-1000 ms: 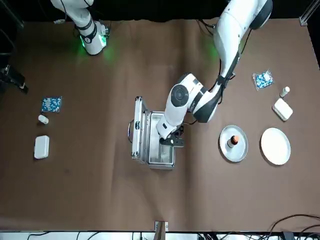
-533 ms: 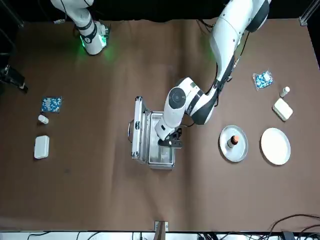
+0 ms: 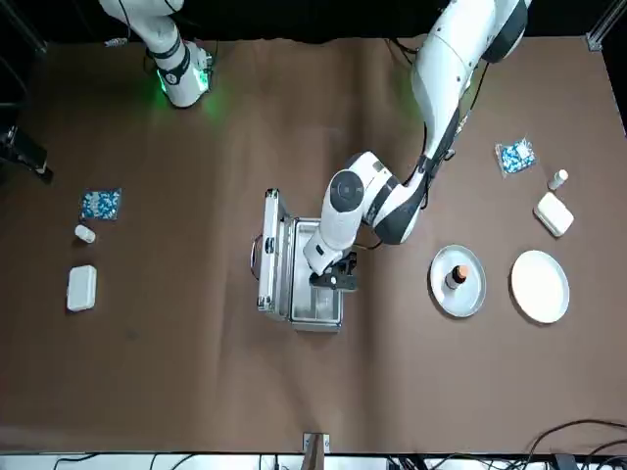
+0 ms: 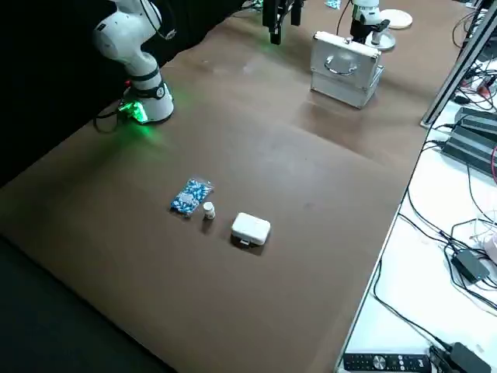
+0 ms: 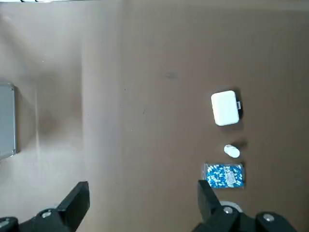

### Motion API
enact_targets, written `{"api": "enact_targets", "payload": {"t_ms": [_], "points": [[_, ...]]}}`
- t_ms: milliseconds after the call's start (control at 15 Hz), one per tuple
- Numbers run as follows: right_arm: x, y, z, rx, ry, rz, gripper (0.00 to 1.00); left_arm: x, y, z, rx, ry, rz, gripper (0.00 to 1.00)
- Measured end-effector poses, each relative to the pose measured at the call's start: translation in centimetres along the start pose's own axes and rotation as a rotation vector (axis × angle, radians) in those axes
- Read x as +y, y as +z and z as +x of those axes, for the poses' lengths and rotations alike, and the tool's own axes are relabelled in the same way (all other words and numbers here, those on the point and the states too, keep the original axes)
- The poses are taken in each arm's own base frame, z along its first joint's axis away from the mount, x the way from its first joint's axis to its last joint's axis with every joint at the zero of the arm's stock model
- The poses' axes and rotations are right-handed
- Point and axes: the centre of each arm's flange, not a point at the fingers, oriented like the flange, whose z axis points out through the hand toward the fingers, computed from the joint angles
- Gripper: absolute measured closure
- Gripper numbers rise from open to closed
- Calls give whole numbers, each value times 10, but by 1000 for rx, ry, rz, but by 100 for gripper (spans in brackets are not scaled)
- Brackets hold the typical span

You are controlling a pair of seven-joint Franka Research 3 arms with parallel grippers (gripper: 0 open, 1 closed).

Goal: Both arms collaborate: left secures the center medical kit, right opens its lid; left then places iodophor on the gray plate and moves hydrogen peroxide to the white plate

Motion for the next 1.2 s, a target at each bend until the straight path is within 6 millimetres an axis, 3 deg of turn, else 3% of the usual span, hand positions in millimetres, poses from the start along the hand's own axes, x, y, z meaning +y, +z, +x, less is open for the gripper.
{"api": "enact_targets", "payload": {"t_ms": [1200], "points": [[0, 0, 0, 0, 1, 0, 1, -2, 5, 0, -2, 49, 8, 47]]}}
